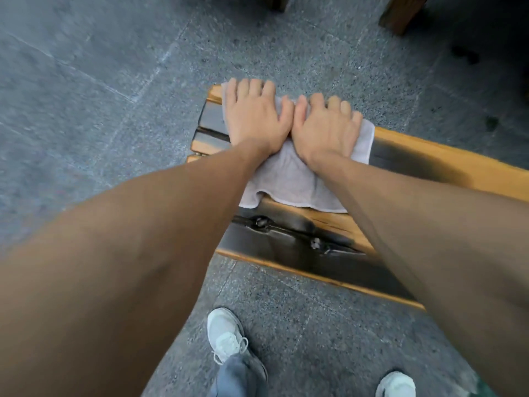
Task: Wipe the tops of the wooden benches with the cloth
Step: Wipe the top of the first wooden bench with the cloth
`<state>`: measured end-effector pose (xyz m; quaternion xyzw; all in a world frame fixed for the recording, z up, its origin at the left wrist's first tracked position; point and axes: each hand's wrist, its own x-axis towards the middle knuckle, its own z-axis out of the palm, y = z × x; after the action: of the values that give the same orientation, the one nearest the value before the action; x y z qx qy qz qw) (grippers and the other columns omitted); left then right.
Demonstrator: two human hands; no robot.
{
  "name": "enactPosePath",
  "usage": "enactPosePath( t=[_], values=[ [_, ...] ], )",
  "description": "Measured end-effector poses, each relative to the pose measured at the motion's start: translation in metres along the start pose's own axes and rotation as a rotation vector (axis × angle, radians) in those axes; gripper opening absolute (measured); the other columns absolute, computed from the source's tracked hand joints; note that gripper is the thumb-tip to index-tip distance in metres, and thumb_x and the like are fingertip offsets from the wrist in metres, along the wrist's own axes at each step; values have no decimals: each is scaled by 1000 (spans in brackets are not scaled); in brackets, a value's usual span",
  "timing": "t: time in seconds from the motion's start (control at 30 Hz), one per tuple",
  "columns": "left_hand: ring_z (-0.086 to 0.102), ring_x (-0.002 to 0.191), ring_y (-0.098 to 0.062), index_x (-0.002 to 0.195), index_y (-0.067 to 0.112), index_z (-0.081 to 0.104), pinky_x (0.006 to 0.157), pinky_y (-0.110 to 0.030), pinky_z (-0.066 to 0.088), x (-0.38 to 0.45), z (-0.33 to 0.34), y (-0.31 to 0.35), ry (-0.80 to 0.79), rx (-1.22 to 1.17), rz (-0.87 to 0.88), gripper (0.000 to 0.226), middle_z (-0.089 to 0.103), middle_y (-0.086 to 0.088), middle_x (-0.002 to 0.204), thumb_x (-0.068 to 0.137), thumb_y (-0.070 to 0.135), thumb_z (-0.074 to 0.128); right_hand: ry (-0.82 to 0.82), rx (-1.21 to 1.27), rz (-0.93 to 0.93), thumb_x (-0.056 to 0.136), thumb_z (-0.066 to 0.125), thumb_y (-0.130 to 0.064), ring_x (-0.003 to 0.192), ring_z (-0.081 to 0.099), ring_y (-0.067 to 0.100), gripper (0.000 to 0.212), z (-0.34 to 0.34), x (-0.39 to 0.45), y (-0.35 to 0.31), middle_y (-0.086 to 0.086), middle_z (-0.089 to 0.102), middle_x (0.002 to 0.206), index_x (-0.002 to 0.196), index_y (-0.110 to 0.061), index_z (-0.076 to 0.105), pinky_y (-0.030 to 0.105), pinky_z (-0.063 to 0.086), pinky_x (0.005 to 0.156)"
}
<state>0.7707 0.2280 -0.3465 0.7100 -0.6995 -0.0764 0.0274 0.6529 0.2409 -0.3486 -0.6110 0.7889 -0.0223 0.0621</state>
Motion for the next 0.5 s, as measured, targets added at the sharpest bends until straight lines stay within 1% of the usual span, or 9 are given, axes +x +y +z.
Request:
enactPosePath(
  t=[0.07, 0.1, 0.13, 0.17, 0.2, 0.27, 0.37, 0.43, 0.5],
  values=[
    [24, 151, -26, 148, 17, 44, 124, -43, 12, -19, 3, -3, 20, -83, -13, 62, 39, -4, 158, 95, 47, 29, -1, 31, -31, 104, 26, -48, 142, 38, 29, 53, 1, -20, 0, 11, 48, 150, 145, -24, 47, 46, 19, 119],
    [17, 154, -24, 154, 17, 35, 125, -42, 10, -34, 4, -7, 28, -116, -34, 66, 29, -2, 164, 95, 46, 29, -21, 47, -47, 104, 27, -47, 151, 26, 26, 56, 3, -36, 0, 9, 34, 162, 155, -25, 36, 44, 11, 124],
    [13, 155, -23, 157, 17, 28, 126, -40, 9, -53, 6, -12, 40, -132, -57, 69, 22, -2, 166, 94, 44, 27, -43, 52, -71, 104, 26, -47, 156, 13, 23, 59, 5, -57, 0, 7, 19, 169, 160, -26, 24, 44, 6, 126],
    [11, 156, -23, 159, 17, 25, 126, -40, 9, -75, 9, -16, 52, -136, -74, 70, 19, -2, 167, 93, 44, 25, -56, 47, -94, 105, 24, -46, 158, 5, 21, 61, 8, -79, 1, 5, 9, 171, 162, -27, 17, 44, 4, 127],
    [11, 156, -23, 159, 17, 23, 126, -41, 10, -99, 12, -19, 59, -142, -87, 71, 18, -2, 168, 94, 43, 24, -63, 42, -114, 105, 23, -45, 158, 2, 20, 61, 12, -102, 3, 4, 4, 171, 163, -27, 13, 45, 4, 127],
    [11, 156, -24, 159, 17, 22, 125, -42, 13, -150, 14, -25, 74, -151, -132, 69, 19, -2, 167, 95, 42, 24, -69, 40, -152, 106, 23, -44, 158, 1, 20, 61, 15, -148, 9, 4, 1, 171, 163, -27, 10, 46, 6, 127],
    [13, 156, -24, 159, 18, 23, 125, -43, 15, -198, 19, -27, 64, -153, -202, 67, 20, -1, 167, 97, 44, 22, -79, 0, -179, 107, 25, -44, 158, -2, 23, 63, 23, -189, 17, 8, -2, 171, 163, -24, 4, 47, 7, 127],
    [13, 156, -25, 159, 18, 24, 124, -44, 15, -211, 20, -29, 55, -148, -223, 68, 21, -2, 167, 96, 45, 24, -109, -28, -225, 108, 26, -44, 158, -5, 25, 65, 25, -201, 19, 10, -5, 171, 163, -21, 2, 49, 7, 127],
    [12, 156, -26, 159, 17, 22, 124, -45, 16, -210, 21, -37, 46, -132, -204, 73, 20, -3, 167, 93, 45, 34, -119, -39, -271, 106, 25, -43, 158, -6, 26, 65, 23, -200, 20, 12, -5, 170, 163, -20, 2, 50, 6, 127]
  ],
)
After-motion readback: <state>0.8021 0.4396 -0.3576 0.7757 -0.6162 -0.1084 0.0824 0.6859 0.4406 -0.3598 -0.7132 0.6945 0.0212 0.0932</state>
